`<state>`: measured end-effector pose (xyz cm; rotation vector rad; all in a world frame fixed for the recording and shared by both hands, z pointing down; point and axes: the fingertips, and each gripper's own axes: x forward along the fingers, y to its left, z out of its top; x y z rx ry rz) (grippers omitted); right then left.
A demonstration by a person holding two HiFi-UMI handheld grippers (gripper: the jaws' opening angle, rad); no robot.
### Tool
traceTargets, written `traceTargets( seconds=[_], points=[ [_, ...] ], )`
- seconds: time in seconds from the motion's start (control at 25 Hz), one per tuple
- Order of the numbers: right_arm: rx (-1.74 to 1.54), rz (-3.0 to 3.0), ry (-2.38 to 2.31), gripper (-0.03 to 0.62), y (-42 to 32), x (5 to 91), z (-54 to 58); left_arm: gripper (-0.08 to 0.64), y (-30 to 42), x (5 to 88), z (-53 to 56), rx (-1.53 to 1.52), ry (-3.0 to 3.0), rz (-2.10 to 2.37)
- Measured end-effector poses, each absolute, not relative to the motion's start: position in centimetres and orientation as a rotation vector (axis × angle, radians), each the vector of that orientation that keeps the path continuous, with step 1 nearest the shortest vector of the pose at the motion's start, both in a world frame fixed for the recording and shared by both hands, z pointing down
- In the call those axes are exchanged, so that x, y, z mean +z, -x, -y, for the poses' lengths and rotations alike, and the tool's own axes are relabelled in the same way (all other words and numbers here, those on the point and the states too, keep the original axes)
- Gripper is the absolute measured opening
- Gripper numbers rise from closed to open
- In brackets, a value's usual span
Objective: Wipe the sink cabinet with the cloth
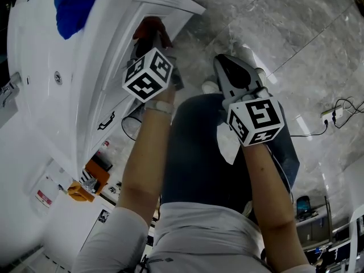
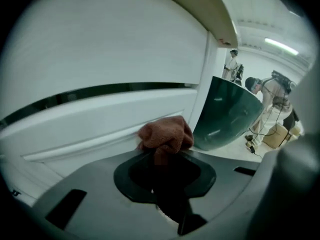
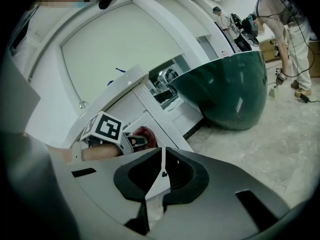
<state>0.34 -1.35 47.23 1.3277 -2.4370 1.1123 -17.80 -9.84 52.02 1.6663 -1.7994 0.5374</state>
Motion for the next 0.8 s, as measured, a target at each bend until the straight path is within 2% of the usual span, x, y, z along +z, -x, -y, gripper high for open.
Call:
traceTargets(
  seconds=[0.8],
  points=[
    [1.214,2.316,-1.286,0.038,-0.1,48.2,-3.0,0.078,23.7,50.4,5.1,0.577,-1.559,1.812]
  ],
)
